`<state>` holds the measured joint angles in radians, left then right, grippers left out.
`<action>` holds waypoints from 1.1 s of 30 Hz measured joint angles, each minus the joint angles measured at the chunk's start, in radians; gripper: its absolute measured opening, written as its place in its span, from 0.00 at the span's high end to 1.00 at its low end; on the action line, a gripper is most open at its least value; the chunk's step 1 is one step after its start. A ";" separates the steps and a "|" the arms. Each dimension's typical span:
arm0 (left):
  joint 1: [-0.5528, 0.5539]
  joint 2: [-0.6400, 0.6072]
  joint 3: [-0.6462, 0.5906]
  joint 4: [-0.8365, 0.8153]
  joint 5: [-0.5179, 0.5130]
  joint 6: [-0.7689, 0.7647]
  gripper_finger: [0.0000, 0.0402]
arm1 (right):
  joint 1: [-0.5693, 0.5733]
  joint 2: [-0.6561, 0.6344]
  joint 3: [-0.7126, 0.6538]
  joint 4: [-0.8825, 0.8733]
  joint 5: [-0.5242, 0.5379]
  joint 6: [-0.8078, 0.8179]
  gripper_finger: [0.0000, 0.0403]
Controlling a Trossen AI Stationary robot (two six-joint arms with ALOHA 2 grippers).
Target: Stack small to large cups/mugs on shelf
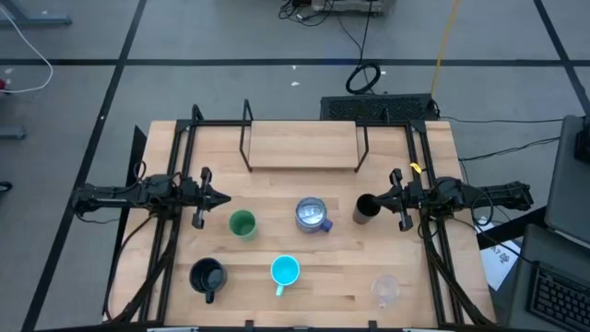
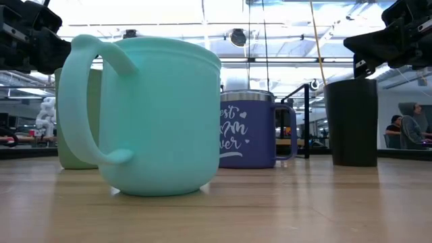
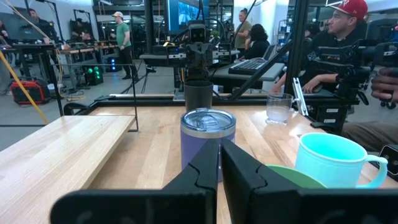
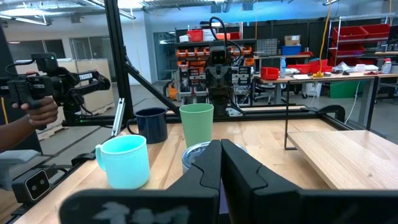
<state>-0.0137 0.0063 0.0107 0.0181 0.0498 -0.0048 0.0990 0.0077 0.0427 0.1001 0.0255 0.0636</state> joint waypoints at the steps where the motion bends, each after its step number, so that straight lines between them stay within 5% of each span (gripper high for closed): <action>1: 0.000 0.000 0.000 0.000 0.000 0.001 0.95 | 0.000 0.000 0.000 0.000 0.000 0.000 1.00; 17: 0.000 0.000 0.059 -0.052 0.002 -0.052 0.95 | 0.000 0.000 0.000 0.000 0.000 0.000 1.00; 24: -0.001 0.037 0.232 -0.194 0.010 -0.059 0.95 | 0.000 0.000 0.000 0.000 0.000 0.000 1.00; 33: -0.001 0.248 0.533 -0.392 0.011 -0.066 0.95 | 0.000 0.000 0.000 0.001 0.000 0.000 1.00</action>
<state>-0.0143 0.2547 0.5438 -0.3738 0.0608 -0.0708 0.0986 0.0074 0.0428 0.1009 0.0257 0.0639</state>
